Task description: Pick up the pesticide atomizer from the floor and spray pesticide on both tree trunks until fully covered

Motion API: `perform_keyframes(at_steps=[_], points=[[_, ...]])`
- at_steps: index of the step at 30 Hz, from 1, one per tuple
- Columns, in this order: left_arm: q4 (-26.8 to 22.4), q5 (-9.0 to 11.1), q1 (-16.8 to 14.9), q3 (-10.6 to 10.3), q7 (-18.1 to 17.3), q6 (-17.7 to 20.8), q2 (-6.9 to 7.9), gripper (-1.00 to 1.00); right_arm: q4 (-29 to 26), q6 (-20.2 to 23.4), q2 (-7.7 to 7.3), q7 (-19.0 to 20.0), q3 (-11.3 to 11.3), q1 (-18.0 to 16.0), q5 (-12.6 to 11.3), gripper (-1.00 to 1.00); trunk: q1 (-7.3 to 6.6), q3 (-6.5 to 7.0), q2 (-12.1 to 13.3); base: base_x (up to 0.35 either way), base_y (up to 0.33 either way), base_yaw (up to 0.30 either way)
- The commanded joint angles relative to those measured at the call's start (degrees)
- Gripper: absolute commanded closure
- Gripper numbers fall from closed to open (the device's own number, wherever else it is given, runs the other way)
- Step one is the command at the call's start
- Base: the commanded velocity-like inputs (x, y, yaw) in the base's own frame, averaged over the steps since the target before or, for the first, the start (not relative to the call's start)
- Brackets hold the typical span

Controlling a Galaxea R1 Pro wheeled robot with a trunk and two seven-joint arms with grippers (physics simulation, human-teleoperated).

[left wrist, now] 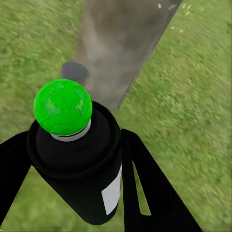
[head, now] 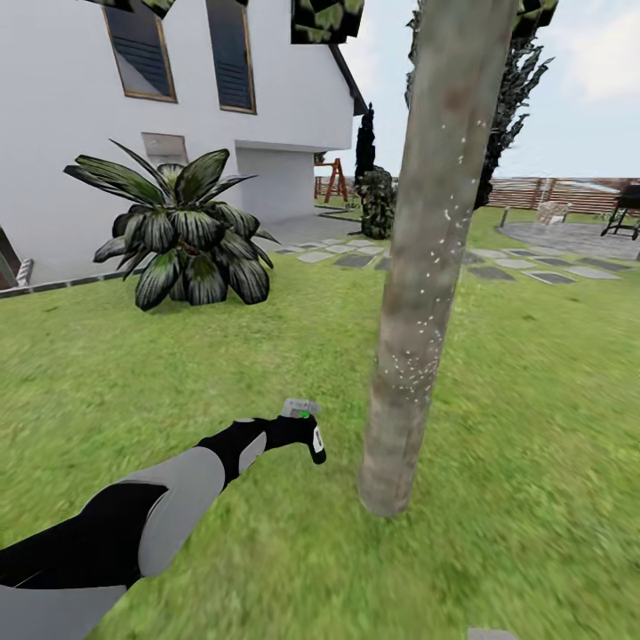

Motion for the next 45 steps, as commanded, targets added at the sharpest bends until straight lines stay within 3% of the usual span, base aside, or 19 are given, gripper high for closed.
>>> perform_keyframes(at_steps=[1, 21, 23, 26, 27, 32, 45], points=[[-0.1, -0.2, 0.0, 0.2, -0.2, 0.4, 0.00, 1.00, 0.3, -0.4, 0.01, 0.0, 0.5, -0.1, -0.6, -1.00, 0.04, -0.08, -0.1, 0.255, 0.304, -0.083], [-0.1, -0.4, 0.1, 0.2, -0.1, 0.2, 0.00, 1.00, 0.3, -0.3, 0.05, 0.0, 0.5, -0.1, -0.6, -1.00, 0.04, -0.08, -0.1, 0.204, 0.237, -0.284], [-0.1, -3.5, 0.2, 0.2, 0.1, 0.1, 0.00, 1.00, 0.3, -0.3, 0.06, 0.0, 0.5, -0.1, -0.6, -1.00, 0.04, -0.08, -0.1, 0.008, 0.010, -0.300], [-0.1, -13.2, 0.8, 0.2, 0.3, 0.0, 0.00, 1.00, 0.3, -0.3, 0.07, 0.0, 0.5, -0.1, -0.6, -1.00, 0.04, -0.08, -0.1, 0.003, 0.003, -0.300], [-0.1, -14.5, 0.9, 0.2, 0.3, 0.0, 0.00, 1.00, 0.3, -0.3, 0.07, 0.0, 0.5, -0.1, -0.6, -1.00, 0.04, -0.08, -0.1, 0.001, 0.001, -0.300], [-0.1, -15.8, 1.1, 0.2, 0.3, -0.1, 0.00, 1.00, 0.3, -0.3, 0.07, 0.0, 0.5, -0.1, -0.6, -1.00, 0.04, -0.08, -0.1, 0.000, 0.193, -0.146], [-0.1, -15.8, 1.1, 0.2, 0.3, -0.1, 0.00, 1.00, 0.3, -0.3, 0.07, 0.0, 0.5, -0.1, -0.6, -1.00, 0.04, -0.08, -0.1, 0.000, 0.343, -0.243]])
